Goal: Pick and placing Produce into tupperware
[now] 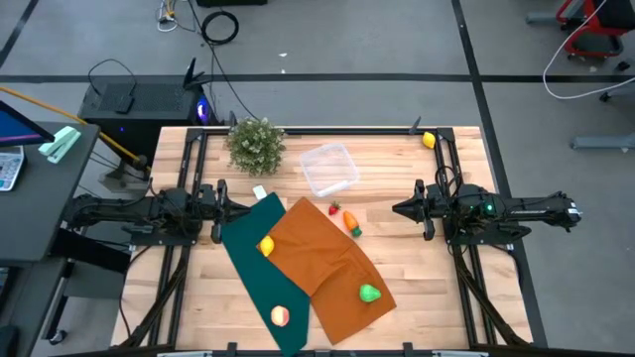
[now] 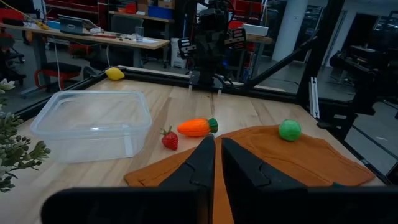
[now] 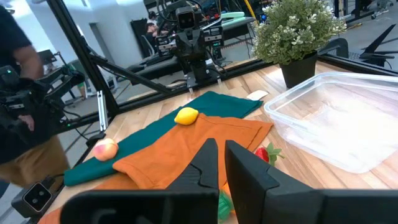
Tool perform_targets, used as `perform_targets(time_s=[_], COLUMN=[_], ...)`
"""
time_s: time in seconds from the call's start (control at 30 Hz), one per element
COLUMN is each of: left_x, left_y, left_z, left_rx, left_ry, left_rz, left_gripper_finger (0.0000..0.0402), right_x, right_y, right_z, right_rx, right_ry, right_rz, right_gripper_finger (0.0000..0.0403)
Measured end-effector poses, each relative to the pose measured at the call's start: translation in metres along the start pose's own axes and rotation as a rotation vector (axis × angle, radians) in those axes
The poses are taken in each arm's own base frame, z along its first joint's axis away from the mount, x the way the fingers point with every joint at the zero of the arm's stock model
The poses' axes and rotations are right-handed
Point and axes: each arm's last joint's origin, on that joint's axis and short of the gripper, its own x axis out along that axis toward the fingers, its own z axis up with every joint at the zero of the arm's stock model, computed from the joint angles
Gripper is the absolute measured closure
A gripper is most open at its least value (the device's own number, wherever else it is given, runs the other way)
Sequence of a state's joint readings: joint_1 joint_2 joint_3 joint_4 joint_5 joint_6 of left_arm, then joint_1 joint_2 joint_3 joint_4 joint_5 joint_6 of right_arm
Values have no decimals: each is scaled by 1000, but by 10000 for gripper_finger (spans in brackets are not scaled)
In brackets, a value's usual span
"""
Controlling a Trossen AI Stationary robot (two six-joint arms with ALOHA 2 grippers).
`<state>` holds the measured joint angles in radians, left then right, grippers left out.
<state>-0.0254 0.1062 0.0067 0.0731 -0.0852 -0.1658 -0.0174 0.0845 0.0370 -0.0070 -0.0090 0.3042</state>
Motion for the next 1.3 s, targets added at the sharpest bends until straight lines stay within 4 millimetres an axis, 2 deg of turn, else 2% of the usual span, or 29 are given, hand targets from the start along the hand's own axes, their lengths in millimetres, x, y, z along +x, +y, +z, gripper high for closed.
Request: perform_targets(time_s=[0.3,0.67,0.93,1.1,1.3], left_x=[0,0,0,0,-1], left_y=[0,0,0,2,4], left_z=[1,1,1,2,10], left_rx=[-1,-6,42,-104,-311], left_ry=[-6,-10,-8,-31,-147], left_rz=[-1,5,10,78,141], left_gripper_finger=[376,366,378,380,379], right_x=[0,0,0,0,0], right_y=[0,0,0,0,1], right_z=[0,0,0,0,4], right_rx=[0,0,0,0,1], right_ry=[0,0,0,0,-45], right_rz=[0,0,0,0,11], right_gripper_finger=[402,402,402,402,402])
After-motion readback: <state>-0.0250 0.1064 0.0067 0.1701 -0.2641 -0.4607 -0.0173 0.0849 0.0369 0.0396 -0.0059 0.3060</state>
